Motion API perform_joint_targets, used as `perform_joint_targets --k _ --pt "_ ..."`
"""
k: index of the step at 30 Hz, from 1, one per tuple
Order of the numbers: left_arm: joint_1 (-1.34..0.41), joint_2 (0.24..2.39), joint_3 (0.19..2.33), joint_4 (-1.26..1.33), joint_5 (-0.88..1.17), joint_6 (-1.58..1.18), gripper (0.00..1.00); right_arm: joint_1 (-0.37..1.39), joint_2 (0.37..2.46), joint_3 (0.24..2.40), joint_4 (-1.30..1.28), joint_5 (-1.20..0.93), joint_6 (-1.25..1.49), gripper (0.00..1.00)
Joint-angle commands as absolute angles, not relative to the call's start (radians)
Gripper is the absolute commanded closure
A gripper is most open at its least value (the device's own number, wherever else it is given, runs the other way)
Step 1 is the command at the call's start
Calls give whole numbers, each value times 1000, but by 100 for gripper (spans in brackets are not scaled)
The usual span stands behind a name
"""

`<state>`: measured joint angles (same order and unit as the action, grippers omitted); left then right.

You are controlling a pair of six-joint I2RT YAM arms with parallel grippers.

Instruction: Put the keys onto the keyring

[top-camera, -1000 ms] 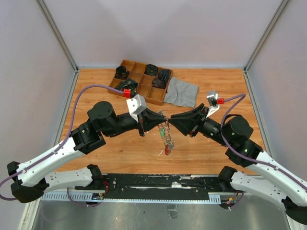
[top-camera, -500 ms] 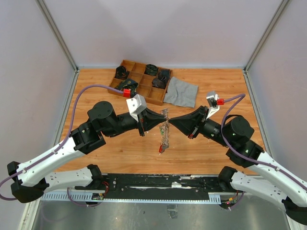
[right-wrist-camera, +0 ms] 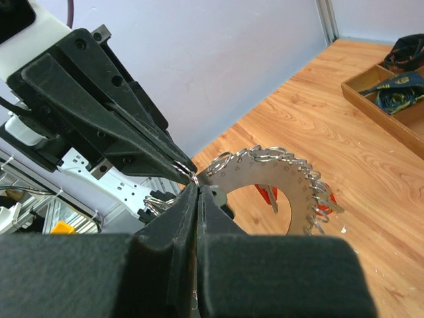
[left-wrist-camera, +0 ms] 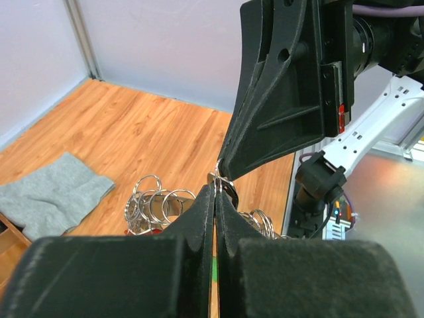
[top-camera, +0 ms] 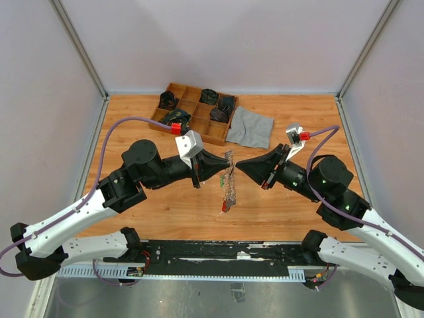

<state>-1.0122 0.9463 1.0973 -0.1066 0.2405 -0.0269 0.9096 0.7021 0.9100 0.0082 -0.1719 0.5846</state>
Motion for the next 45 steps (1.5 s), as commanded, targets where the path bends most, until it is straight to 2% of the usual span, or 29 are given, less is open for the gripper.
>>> perform_joint_targets --k 1,18,20,27,32,38,45 --pt "-1021 936 1115 -37 252 -24 99 937 720 951 -52 -137 605 99" --pt "-1022 933 1115 -33 277 -25 99 937 810 996 -92 -223 610 99" --pt "-1022 930 1112 -35 275 -25 99 937 803 995 -80 -228 589 96" --pt "-1021 919 1110 -26 268 -30 99 937 723 1021 -92 -198 409 72" --pt "-1022 906 1103 -5 270 -49 100 937 676 1015 -92 -217 258 71" --pt "-1020 893 1099 43 338 -92 99 937 681 1033 -83 -376 124 75" --pt "-1021 890 1089 83 390 -117 99 937 713 1072 -55 -476 100 69"
